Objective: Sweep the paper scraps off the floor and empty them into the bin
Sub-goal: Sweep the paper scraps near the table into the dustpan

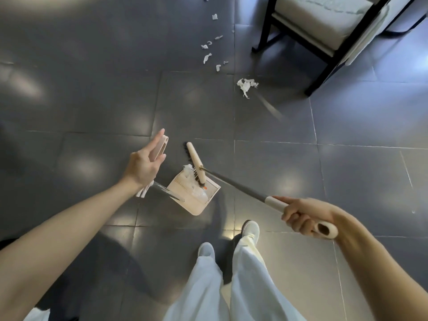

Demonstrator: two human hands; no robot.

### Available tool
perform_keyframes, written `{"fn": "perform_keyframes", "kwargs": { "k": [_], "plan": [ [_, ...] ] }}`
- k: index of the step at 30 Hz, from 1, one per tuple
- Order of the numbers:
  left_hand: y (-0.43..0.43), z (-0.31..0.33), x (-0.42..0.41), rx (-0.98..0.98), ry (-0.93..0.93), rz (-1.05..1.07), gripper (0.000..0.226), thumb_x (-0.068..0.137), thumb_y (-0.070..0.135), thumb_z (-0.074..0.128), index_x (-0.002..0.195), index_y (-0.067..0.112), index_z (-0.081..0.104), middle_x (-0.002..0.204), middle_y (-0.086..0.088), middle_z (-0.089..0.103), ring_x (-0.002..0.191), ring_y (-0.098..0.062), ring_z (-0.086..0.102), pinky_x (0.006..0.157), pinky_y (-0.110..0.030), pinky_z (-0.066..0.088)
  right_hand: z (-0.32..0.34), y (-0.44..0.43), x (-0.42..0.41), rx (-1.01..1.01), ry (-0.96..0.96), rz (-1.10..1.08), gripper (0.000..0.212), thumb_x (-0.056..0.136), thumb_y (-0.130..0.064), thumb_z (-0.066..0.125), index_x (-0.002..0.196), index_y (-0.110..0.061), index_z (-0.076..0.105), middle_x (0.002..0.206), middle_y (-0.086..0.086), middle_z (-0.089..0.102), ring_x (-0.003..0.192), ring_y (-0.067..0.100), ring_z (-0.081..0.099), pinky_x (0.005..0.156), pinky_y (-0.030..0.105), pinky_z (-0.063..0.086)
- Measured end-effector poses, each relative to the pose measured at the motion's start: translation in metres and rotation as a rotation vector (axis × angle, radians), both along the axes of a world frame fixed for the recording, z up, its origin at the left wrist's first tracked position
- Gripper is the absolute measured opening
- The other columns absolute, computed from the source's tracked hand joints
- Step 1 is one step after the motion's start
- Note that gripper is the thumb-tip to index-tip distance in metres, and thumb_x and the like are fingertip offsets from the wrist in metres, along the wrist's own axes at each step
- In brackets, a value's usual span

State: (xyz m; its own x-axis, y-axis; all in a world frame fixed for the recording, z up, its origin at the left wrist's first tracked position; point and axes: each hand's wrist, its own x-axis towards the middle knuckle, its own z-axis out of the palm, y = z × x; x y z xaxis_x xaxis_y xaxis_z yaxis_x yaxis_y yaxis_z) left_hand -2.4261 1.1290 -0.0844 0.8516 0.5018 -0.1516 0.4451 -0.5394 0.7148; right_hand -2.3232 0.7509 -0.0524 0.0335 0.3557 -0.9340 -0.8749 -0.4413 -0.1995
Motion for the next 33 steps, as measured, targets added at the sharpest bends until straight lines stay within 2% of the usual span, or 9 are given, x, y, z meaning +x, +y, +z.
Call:
{"fn": "perform_keyframes", "kwargs": {
  "k": [8,11,14,16,20,24,28,30,33],
  "plan": [
    [0.018,0.017,0.129,-0.005,-0.127,0.009,0.064,0.093,0.007,0.059,0.147,0.033,0.035,0.124,0.019,0.051,0.106,-0.007,0.055,0.091,-0.011,0.035,0.023,-0.001,0.135,0.023,-0.093,-0.151,0.066,0.091,0.008,0.034,0.142,-0.032,0.037,0.049,0.002,0.033,0.028,0.005,0.03,0.024,0.011,0.026],
    [0.021,0.016,0.202,0.014,-0.154,0.018,0.066,0.093,0.009,0.059,0.146,0.038,0.033,0.121,0.007,0.063,0.095,-0.017,0.059,0.091,-0.026,0.042,0.028,0.0,0.207,0.036,-0.12,-0.211,0.064,0.092,0.008,0.033,0.141,-0.033,0.039,0.049,0.001,0.031,0.028,0.004,0.029,0.024,0.01,0.024],
    [0.025,0.016,0.274,0.04,-0.155,0.038,0.067,0.094,0.013,0.059,0.145,0.043,0.029,0.122,-0.01,0.066,0.098,-0.033,0.063,0.089,-0.033,0.044,0.036,0.005,0.277,0.048,-0.127,-0.263,0.062,0.092,0.007,0.033,0.138,-0.033,0.044,0.05,0.0,0.03,0.028,0.003,0.028,0.025,0.009,0.023],
    [0.028,0.018,0.319,0.049,-0.179,0.039,0.068,0.093,0.012,0.06,0.145,0.043,0.028,0.122,-0.008,0.066,0.102,-0.032,0.063,0.089,-0.029,0.043,0.04,0.012,0.32,0.039,-0.155,-0.285,0.062,0.092,0.008,0.033,0.138,-0.032,0.044,0.051,0.0,0.03,0.029,0.003,0.028,0.025,0.009,0.023],
    [0.037,0.02,0.403,0.066,-0.241,0.061,0.066,0.092,0.012,0.06,0.146,0.039,0.033,0.119,0.018,0.057,0.097,-0.017,0.062,0.079,-0.009,0.037,0.038,0.04,0.401,-0.04,-0.321,-0.196,0.068,0.09,0.01,0.035,0.144,-0.032,0.036,0.055,0.001,0.033,0.03,0.004,0.03,0.026,0.011,0.024],
    [0.053,0.01,0.483,0.081,-0.217,0.045,0.067,0.091,0.011,0.061,0.147,0.037,0.033,0.123,0.003,0.065,0.098,-0.025,0.065,0.079,-0.013,0.039,0.014,0.081,0.478,-0.156,-0.514,-0.031,0.073,0.088,0.01,0.039,0.149,-0.028,0.029,0.058,0.004,0.036,0.037,0.009,0.031,0.03,0.015,0.027],
    [0.073,-0.011,0.559,0.051,-0.19,-0.012,0.067,0.091,0.007,0.061,0.148,0.029,0.034,0.131,0.008,0.058,0.116,-0.023,0.06,0.087,-0.009,0.035,-0.026,0.12,0.55,-0.227,-0.575,0.005,0.074,0.086,0.008,0.039,0.15,-0.026,0.027,0.058,0.005,0.041,0.037,0.01,0.035,0.034,0.018,0.032],
    [0.083,-0.02,0.595,0.041,-0.159,-0.03,0.067,0.092,0.007,0.061,0.148,0.029,0.034,0.133,0.009,0.056,0.117,-0.022,0.059,0.087,-0.008,0.033,-0.045,0.136,0.579,-0.258,-0.58,0.032,0.065,0.086,0.006,0.038,0.147,-0.018,0.029,0.059,0.006,0.042,0.039,0.012,0.036,0.037,0.02,0.031],
    [0.099,-0.026,0.642,0.033,-0.132,-0.051,0.066,0.092,0.007,0.061,0.149,0.027,0.033,0.139,0.004,0.052,0.12,-0.021,0.057,0.089,-0.009,0.033,-0.07,0.152,0.614,-0.269,-0.466,-0.017,0.039,0.089,0.0,0.039,0.128,-0.005,0.042,0.056,0.003,0.04,0.04,0.011,0.033,0.037,0.018,0.026]
  ]
}}
